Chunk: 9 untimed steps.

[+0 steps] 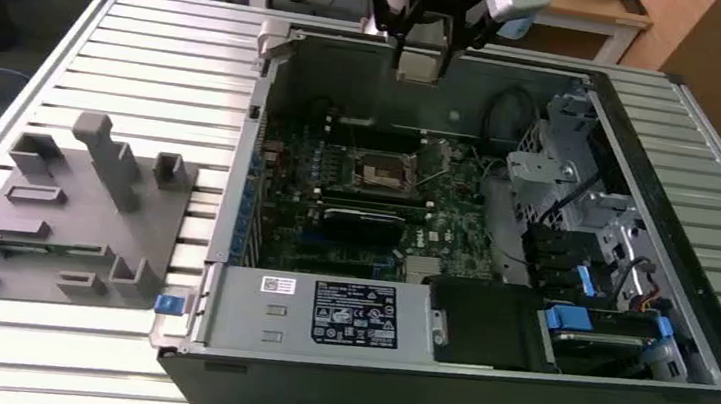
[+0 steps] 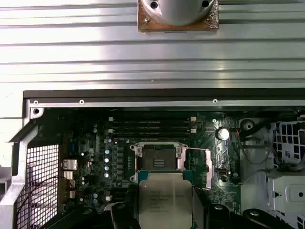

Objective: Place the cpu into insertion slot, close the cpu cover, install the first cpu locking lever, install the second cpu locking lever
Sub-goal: 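Place the cpu into insertion slot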

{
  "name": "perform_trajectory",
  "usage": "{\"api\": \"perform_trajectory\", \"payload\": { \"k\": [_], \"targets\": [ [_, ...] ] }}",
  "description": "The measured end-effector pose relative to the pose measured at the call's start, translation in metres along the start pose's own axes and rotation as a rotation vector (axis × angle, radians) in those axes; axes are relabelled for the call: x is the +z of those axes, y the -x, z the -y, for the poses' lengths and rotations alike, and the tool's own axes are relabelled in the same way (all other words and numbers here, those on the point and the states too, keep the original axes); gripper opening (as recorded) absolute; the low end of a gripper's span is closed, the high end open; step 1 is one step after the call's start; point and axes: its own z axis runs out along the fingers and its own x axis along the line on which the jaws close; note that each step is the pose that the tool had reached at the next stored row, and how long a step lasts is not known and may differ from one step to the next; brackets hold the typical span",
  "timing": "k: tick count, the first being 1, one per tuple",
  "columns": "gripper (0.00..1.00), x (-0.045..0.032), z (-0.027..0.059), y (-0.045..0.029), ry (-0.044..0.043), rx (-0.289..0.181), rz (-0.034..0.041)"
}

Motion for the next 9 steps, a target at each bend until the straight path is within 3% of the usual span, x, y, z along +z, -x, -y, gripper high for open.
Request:
{"api": "perform_trajectory", "payload": {
  "k": [9],
  "targets": [
    [0.54, 0.0011, 0.0001, 0.0000, 0.0000, 0.000, 0.0000]
  ]
}}
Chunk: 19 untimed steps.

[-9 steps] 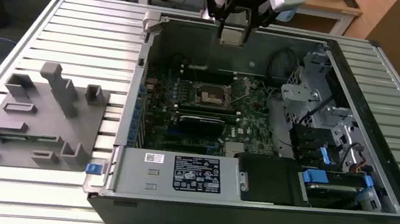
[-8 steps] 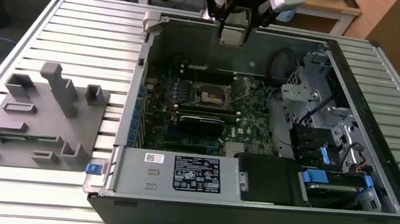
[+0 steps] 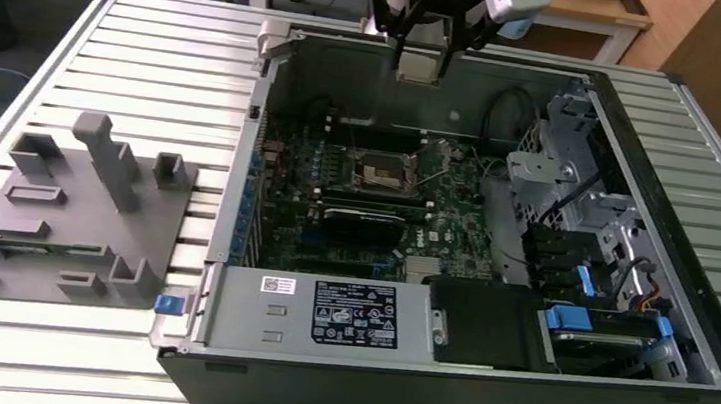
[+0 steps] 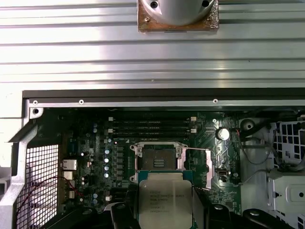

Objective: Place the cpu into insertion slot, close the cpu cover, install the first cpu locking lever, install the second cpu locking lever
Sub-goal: 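Place the cpu into insertion slot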

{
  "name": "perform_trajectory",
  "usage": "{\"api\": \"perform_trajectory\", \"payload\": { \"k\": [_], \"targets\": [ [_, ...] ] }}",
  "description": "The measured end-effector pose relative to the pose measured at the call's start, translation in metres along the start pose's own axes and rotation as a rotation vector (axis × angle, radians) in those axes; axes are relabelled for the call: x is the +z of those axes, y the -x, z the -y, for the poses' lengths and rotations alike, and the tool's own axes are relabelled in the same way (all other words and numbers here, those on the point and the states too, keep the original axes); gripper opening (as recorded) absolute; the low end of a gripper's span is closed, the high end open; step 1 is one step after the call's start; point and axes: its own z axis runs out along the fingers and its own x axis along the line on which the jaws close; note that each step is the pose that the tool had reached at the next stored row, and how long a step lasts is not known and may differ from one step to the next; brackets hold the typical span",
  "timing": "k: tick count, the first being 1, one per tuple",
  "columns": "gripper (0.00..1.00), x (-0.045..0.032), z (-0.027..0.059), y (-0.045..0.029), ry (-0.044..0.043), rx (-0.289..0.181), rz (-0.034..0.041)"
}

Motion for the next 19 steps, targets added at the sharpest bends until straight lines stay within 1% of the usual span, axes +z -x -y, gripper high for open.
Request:
{"api": "perform_trajectory", "payload": {
  "k": [19],
  "targets": [
    [0.54, 0.0028, 0.0002, 0.0001, 0.0000, 0.000, 0.0001]
  ]
}}
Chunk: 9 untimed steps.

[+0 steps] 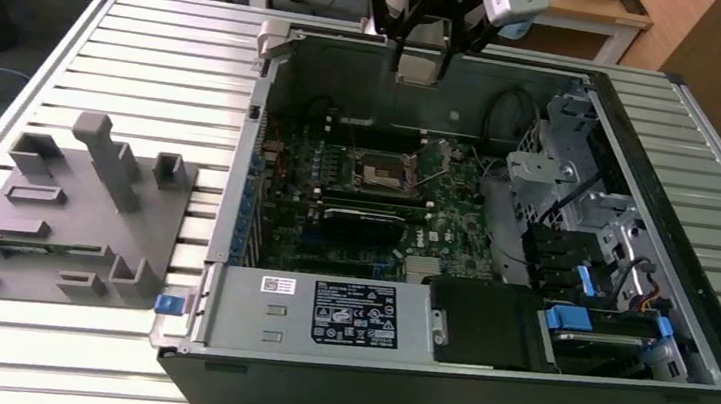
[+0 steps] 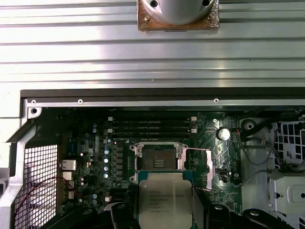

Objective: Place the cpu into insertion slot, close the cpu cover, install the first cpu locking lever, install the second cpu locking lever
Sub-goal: 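Place the cpu into insertion slot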

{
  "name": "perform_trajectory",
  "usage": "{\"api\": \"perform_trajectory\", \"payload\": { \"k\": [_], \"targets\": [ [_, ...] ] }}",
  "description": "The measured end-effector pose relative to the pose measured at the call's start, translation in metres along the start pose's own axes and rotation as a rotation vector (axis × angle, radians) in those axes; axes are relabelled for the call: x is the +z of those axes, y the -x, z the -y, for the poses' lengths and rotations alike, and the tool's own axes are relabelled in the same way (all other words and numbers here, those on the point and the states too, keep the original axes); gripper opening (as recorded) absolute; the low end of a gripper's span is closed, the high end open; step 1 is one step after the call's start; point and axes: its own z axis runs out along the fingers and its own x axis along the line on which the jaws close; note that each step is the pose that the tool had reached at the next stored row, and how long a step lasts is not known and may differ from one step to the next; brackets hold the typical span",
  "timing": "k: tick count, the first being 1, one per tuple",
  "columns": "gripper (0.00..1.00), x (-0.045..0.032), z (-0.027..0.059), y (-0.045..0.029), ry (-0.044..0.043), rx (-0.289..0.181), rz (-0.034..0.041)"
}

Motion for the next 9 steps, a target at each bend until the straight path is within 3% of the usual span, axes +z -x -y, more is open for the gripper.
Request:
{"api": "perform_trajectory", "payload": {
  "k": [9],
  "targets": [
    [0.54, 0.0005, 0.0000, 0.0000, 0.0001, 0.000, 0.0001]
  ]
}}
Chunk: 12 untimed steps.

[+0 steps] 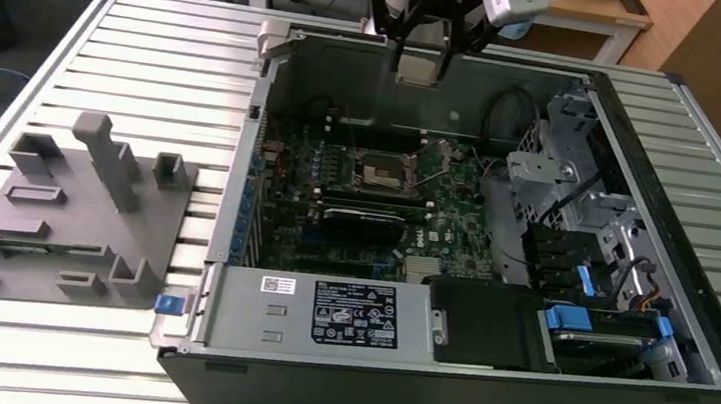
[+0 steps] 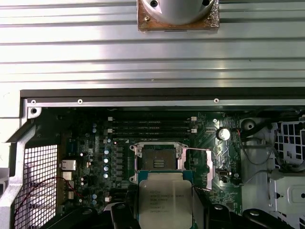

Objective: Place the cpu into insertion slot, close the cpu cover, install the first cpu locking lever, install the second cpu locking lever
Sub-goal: 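Place the cpu into insertion slot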

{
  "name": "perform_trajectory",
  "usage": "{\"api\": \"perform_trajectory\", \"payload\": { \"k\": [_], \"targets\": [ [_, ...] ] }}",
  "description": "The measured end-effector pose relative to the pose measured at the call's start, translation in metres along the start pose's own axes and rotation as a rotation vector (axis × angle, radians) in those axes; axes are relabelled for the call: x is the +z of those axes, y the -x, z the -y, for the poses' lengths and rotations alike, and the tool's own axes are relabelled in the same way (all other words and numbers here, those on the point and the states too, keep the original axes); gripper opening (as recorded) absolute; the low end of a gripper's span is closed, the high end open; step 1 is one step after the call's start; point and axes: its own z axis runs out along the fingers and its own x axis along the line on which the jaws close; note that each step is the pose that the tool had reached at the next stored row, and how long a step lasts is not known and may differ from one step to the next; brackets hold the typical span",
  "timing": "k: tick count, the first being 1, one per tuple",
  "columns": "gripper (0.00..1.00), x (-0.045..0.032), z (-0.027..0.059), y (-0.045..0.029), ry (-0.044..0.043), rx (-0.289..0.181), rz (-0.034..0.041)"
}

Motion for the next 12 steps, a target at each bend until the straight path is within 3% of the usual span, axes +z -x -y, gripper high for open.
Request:
{"api": "perform_trajectory", "payload": {
  "k": [12],
  "targets": [
    [0.54, 0.0047, 0.0005, -0.0001, -0.0002, 0.000, -0.0001]
  ]
}}
